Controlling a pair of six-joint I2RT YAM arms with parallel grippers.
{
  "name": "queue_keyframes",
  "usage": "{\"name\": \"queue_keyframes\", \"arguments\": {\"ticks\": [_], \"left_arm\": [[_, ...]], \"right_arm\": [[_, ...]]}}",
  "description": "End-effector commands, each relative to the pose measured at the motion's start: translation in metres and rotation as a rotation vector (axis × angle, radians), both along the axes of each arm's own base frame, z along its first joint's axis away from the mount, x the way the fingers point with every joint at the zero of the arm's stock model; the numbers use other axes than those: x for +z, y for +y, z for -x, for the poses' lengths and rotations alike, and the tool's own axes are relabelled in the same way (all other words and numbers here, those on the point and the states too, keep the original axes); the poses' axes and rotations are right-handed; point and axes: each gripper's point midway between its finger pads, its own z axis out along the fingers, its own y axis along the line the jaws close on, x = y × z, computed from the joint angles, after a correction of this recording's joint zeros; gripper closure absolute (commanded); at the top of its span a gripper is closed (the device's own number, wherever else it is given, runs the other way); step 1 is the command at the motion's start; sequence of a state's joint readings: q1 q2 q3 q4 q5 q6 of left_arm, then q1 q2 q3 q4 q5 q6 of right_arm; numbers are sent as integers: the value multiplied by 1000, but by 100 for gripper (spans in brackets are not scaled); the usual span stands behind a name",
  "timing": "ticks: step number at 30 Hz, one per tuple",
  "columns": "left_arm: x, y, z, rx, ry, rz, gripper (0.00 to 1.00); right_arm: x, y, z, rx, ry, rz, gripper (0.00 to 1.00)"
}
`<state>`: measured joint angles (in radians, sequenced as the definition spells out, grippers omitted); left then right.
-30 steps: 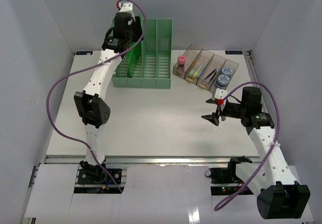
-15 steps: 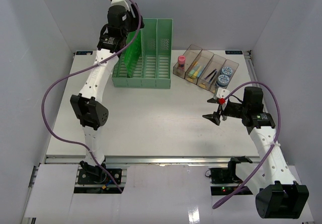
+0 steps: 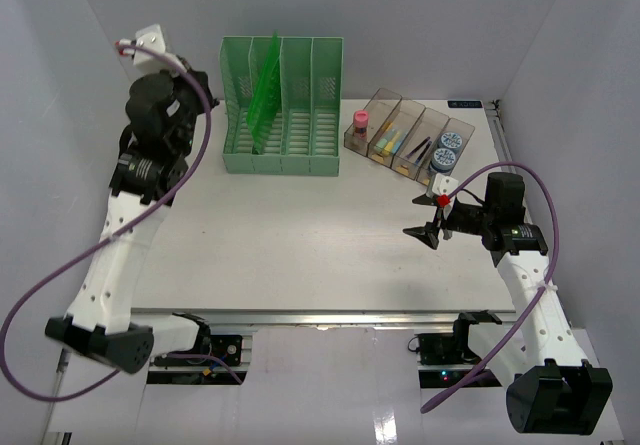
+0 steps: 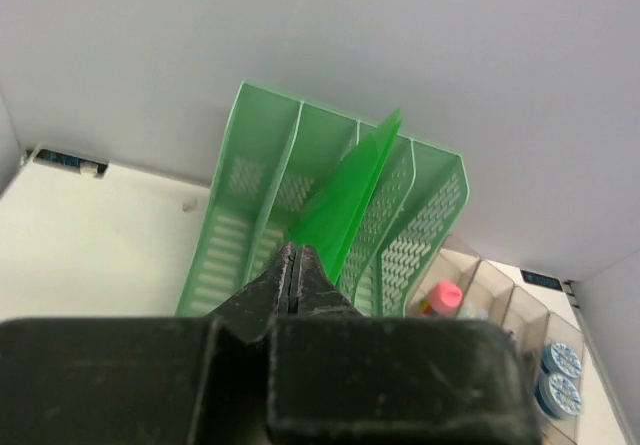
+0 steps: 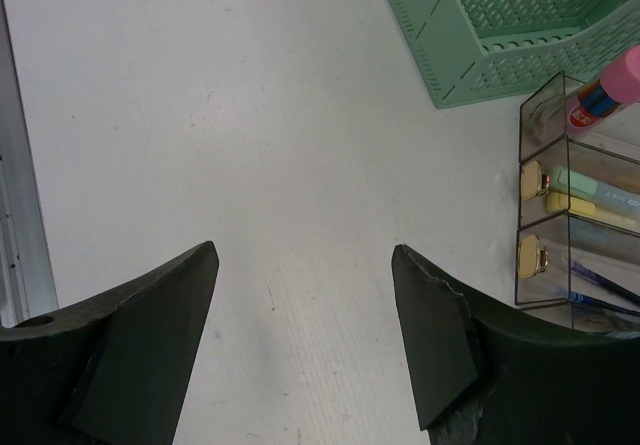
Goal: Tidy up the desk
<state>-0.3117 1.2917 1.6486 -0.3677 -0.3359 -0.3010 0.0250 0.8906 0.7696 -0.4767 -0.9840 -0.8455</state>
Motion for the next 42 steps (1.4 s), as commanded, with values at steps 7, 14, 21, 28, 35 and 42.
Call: {"name": "queue_keyframes", "arguments": {"ticks": [7,14,21,28,35,42], "left_arm": [[-193,-10,86,-82,480,228,100],[-218,-43,85,-398,279,-33,73],[-227,-57,35,-422,133,-117,31],[-219,-59,-8,-389,-13,-274,27],[-203,-48,-44,-272,-105,-339,29],[-188,-53,-66,-261,-120,-326,59]], "right_arm": [[-1,2,4,21,20,-24,23],[-2,3,6,30,29,-30,23],[-3,2,5,29,29,-25,23],[-5,2,5,32,31,-19,23],[-6,2,6,40,37,-19,22],[-8,1,5,34,42,-13,22]]}}
